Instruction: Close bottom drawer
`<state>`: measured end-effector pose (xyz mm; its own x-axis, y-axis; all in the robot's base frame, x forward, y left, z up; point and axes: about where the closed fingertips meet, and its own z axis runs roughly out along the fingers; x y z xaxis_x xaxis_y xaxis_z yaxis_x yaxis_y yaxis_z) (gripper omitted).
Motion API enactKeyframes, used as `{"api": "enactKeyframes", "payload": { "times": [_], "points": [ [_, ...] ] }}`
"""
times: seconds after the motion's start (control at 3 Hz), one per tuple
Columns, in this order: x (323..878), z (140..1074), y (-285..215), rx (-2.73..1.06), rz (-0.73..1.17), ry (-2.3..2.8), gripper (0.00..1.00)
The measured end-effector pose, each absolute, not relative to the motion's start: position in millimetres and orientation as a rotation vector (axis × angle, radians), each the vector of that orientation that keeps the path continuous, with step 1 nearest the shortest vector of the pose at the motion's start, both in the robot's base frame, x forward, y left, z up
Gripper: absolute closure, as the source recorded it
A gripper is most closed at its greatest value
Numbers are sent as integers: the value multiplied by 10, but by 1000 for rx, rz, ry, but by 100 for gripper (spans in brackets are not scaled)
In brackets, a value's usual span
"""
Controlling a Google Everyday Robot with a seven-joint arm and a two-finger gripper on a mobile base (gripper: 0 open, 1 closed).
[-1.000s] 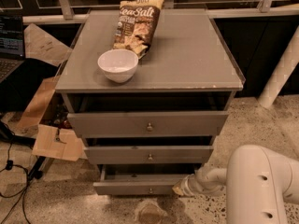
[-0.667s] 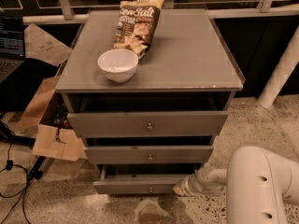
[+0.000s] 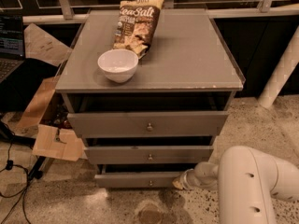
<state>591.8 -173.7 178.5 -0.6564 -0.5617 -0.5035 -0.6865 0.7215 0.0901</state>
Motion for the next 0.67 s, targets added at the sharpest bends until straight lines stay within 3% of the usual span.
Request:
{"api": "enactKeyframes", "payload": {
  "times": [0.67],
  "points": [
    [6124, 1833, -1756, -971, 346, 2457, 100]
  ]
}}
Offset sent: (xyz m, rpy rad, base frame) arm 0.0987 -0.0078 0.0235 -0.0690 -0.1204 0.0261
